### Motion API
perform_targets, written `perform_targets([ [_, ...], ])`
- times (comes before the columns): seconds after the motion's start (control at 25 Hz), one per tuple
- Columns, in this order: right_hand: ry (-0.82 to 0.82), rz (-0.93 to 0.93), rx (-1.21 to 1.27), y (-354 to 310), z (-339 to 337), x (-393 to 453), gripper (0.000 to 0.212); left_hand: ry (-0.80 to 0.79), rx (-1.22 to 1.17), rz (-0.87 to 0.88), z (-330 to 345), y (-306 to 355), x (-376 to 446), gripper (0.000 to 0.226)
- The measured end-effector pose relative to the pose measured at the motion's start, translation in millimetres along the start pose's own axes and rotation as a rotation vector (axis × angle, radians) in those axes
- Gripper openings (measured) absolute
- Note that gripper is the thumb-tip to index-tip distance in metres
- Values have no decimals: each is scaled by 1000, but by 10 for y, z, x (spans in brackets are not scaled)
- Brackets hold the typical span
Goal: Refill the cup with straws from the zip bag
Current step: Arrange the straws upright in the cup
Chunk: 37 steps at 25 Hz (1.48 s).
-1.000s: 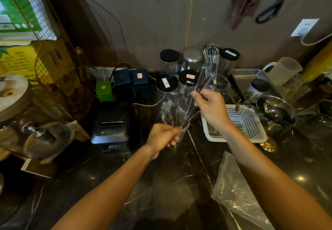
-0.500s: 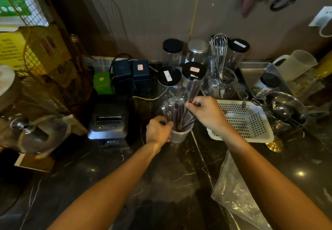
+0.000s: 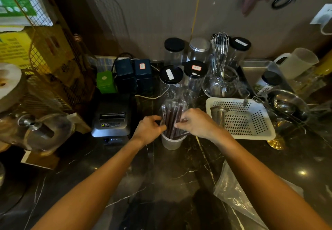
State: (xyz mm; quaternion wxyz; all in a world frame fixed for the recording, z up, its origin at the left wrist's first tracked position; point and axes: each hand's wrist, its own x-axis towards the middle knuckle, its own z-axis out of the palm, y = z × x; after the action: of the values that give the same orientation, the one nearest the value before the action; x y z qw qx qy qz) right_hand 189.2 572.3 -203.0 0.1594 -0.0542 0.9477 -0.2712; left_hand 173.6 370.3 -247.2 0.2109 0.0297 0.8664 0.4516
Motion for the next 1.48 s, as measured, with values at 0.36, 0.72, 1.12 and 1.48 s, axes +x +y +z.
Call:
perform_targets([
  [0.36,403,28,206,117,-222,-329,22,35,-36,61,-125,-67,49,52],
  [0.72,83,158,460,304,356,-529,65,-7,-3,133,-29,39,74,27],
  [1.12,155,47,261,-92,-22,-123,10,25,-67,143,-111,76,78,18],
  [1.48,235,91,587,-122,145,-11,11,31,-128,119,-96,120,124,49],
])
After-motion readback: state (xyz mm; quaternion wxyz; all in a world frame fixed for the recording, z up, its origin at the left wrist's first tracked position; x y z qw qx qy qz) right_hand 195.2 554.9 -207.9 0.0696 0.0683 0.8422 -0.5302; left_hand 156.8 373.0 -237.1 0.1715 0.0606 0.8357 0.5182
